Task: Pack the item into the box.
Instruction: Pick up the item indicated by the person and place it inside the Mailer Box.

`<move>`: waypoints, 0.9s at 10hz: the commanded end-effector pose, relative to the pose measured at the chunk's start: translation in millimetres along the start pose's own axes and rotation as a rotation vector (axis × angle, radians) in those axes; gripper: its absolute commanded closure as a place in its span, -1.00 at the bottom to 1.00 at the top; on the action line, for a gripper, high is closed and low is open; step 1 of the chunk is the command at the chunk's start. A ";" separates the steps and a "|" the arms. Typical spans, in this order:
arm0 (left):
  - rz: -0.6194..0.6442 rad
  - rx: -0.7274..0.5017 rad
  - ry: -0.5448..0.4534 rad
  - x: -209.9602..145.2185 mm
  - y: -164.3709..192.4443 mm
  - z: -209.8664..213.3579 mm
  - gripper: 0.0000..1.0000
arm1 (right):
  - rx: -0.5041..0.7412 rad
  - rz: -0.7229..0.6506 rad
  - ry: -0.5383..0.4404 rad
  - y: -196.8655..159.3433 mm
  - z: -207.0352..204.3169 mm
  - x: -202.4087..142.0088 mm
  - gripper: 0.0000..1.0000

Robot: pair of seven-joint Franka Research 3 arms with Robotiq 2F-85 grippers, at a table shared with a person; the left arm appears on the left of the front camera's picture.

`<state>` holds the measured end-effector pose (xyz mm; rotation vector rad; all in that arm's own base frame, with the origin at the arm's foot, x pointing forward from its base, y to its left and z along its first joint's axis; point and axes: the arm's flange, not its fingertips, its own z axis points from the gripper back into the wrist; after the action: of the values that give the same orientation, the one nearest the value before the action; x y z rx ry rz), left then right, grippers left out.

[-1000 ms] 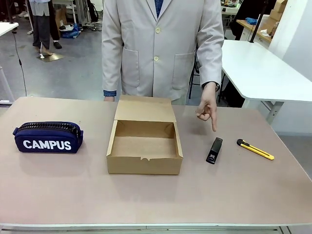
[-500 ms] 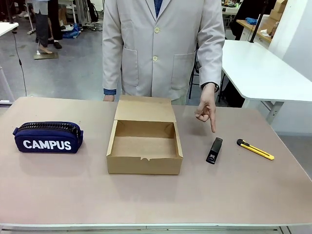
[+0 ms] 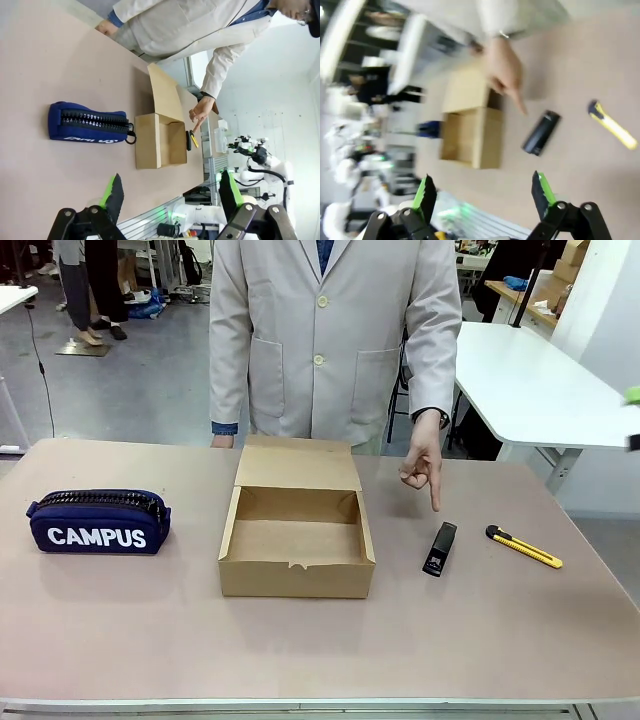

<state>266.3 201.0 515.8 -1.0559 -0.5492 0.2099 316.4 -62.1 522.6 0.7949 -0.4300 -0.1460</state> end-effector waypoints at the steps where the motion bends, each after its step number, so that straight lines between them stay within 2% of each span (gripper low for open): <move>1: -0.022 -0.007 0.002 1.2 -1.2 1.9 -1.00 | -0.270 -0.081 0.143 29.1 -81.4 -15.7 -1.00; 2: -0.022 -0.007 0.002 1.2 -1.2 1.9 -1.00 | -0.329 -0.081 0.179 23.9 -125.9 -24.7 -1.00; 3: -0.022 -0.007 0.002 1.2 -1.2 1.9 -1.00 | -0.361 -0.080 0.244 19.4 -153.6 -34.0 -1.00; 4: -0.022 -0.007 0.002 1.2 -1.2 1.9 -1.00 | -0.307 0.019 0.192 26.4 -145.7 -27.2 -1.00; 5: -0.022 -0.007 0.002 1.2 -1.2 1.9 -1.00 | -0.329 -0.051 0.170 32.4 -139.1 -30.1 -1.00; 6: -0.022 -0.007 0.002 1.2 -1.2 1.9 -1.00 | -0.329 -0.051 0.170 32.4 -139.1 -30.1 -1.00; 7: -0.022 -0.007 0.002 1.2 -1.2 1.9 -1.00 | -0.352 -0.039 0.219 30.2 -163.5 -37.0 -1.00; 8: -0.022 -0.007 0.002 1.2 -1.2 1.9 -1.00 | -0.529 -0.079 0.223 31.9 -188.7 -39.9 -1.00; 9: -0.022 -0.007 0.002 1.2 -1.2 1.9 -1.00 | -0.557 -0.111 0.263 30.0 -208.4 -35.6 -1.00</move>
<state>267.2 202.3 516.5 -1.0524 -0.5483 0.2096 354.2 91.0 416.8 0.3514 -0.1488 -0.1983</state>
